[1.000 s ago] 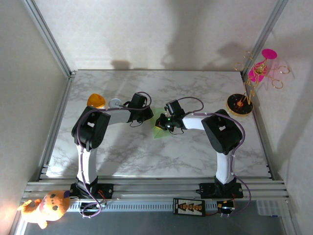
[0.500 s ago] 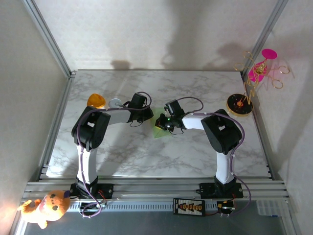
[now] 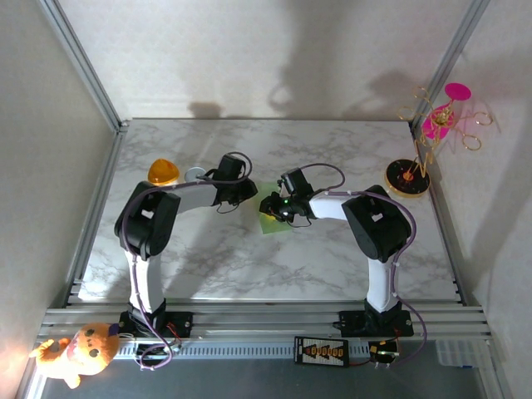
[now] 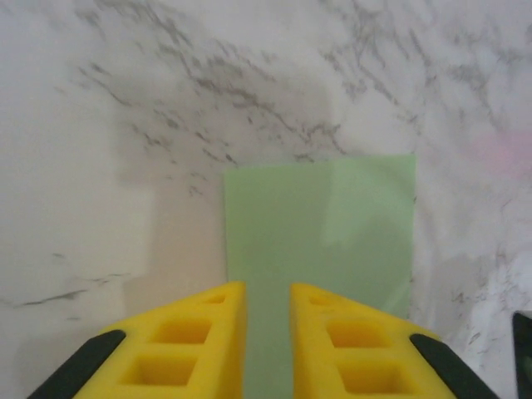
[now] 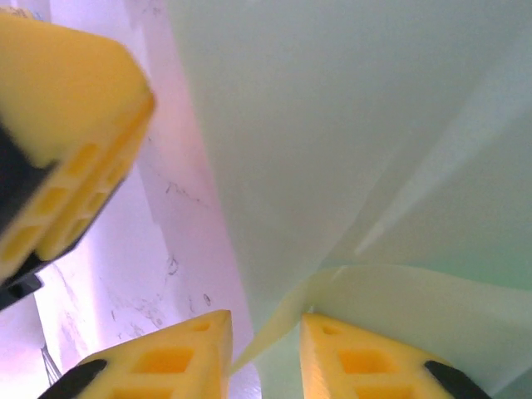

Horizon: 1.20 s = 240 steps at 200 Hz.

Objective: Fold a paper plane with a square sheet of paper (pick it up from the middle)
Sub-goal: Fold the triangle a second time at the center of the table.

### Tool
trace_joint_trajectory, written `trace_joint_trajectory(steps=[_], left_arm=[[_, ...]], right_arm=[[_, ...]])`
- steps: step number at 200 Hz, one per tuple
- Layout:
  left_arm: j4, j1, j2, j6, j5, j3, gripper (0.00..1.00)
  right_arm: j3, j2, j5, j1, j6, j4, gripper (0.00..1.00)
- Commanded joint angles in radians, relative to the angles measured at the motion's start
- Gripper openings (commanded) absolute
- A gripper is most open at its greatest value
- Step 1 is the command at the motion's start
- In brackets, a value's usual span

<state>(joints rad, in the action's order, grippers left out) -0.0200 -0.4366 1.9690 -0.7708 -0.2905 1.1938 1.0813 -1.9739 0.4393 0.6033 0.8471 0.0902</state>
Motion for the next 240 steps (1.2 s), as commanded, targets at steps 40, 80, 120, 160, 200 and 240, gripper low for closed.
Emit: trace_joint_trajectory(steps=[40, 80, 120, 160, 200, 240], left_arm=[[0.049, 0.053, -0.201, -0.097, 0.047, -0.156, 0.24], [0.11, 0.034, -0.249, -0.136, -0.032, -0.234, 0.23], [0.119, -0.034, -0.225, -0.145, -0.07, -0.24, 0.18], [0.148, -0.089, -0.17, -0.157, -0.1, -0.219, 0.11], [0.138, -0.106, -0.11, -0.15, -0.096, -0.187, 0.05], [0.118, -0.108, -0.065, -0.142, -0.074, -0.154, 0.02]], right_arm=[[-0.017, -0.025, -0.017, 0.009, -0.028, -0.025, 0.39], [-0.021, -0.028, -0.03, 0.009, -0.037, -0.041, 0.37], [-0.032, -0.029, -0.054, 0.008, -0.051, -0.074, 0.22], [-0.042, -0.032, -0.066, 0.008, -0.054, -0.091, 0.09], [-0.041, -0.032, -0.071, 0.008, -0.056, -0.096, 0.03], [-0.04, -0.032, -0.069, 0.01, -0.054, -0.098, 0.03]])
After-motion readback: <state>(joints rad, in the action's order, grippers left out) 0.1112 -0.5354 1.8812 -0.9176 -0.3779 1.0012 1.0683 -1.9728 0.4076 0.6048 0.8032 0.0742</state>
